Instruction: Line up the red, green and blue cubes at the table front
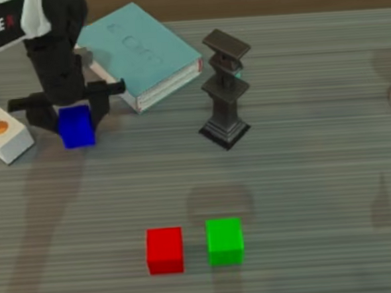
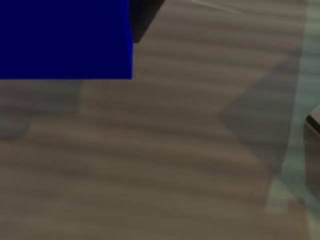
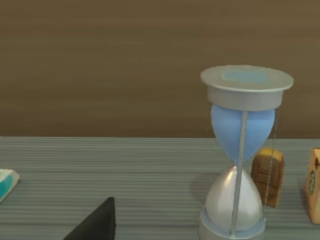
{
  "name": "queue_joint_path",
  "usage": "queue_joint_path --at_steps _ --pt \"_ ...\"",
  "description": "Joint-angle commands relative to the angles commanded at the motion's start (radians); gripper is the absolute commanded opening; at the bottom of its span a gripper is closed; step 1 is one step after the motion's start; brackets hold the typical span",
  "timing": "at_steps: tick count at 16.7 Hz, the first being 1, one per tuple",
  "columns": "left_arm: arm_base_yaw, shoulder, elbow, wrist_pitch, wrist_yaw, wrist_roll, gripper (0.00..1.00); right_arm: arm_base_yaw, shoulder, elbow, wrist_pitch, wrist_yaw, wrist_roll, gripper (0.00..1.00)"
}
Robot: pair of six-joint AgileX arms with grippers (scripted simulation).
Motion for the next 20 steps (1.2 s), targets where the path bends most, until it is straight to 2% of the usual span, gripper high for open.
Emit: queue_joint_path --at_steps 4,9,11,15,20 --pt "0.011 -0.037 0.077 -0.115 0.0 -0.001 0.0 0.0 0.0 0.0 0.0 0.0 0.0 1.0" --pt "0.003 -0.036 0.079 -0.118 0.0 -0.002 0.0 0.0 0.0 0.0 0.0 0.0 0.0 1.0" --pt "-0.032 -0.032 0.086 -0.123 -0.001 -0.034 0.0 0.0 0.0 0.0 0.0 0.0 0.0 1.0" --pt "-0.217 -0.03 0.105 -0.143 -0.004 -0.192 0.0 0.0 0.0 0.0 0.0 0.0 0.0 1.0" --pt "-0.564 -0.037 0.114 -0.175 -0.005 -0.46 0.0 0.0 0.0 0.0 0.0 0.0 0.0 1.0"
